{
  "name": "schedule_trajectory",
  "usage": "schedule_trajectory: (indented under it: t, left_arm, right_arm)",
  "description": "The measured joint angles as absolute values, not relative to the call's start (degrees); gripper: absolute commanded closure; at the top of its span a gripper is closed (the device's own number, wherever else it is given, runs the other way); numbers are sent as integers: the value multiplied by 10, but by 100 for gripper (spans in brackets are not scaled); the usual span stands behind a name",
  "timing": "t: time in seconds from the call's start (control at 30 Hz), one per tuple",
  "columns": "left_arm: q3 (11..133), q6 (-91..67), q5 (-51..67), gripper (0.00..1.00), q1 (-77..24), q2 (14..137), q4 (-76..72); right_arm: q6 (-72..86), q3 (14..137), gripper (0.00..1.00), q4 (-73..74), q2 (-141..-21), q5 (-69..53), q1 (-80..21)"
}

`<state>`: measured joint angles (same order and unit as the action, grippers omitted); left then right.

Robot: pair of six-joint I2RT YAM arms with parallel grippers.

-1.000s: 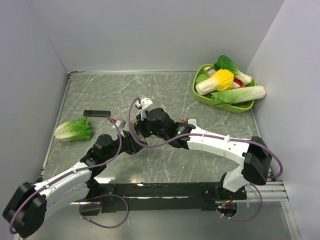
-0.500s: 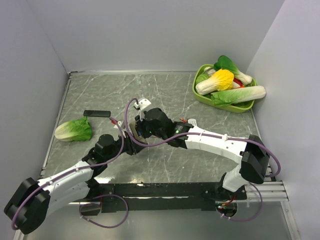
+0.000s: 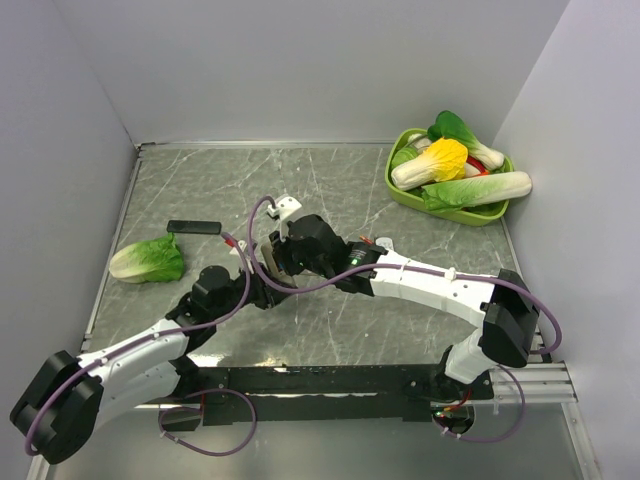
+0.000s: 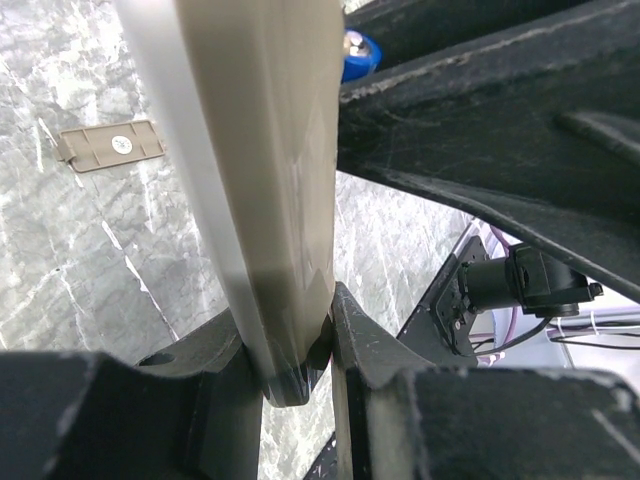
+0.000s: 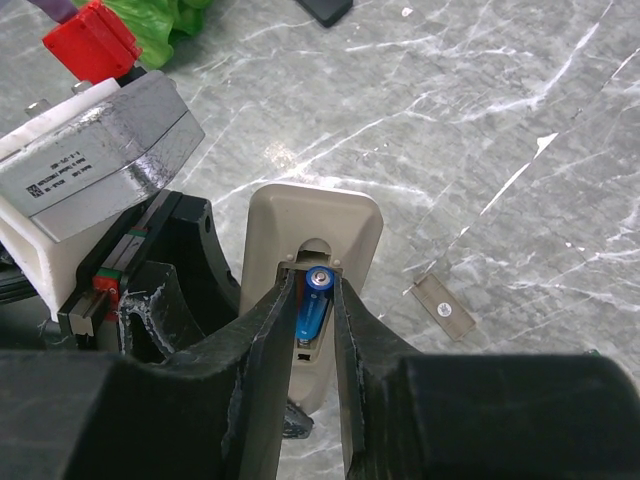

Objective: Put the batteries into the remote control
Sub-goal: Load the battery into the remote control.

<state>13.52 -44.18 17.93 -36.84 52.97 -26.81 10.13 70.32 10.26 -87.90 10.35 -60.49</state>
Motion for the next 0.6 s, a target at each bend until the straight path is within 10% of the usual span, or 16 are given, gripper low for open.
schedule_trajectory:
  t: [0.6]
  left_arm:
    - [142, -455, 182, 97, -368, 550, -284]
  right_arm:
    - [83, 707, 65, 109, -879, 105, -604]
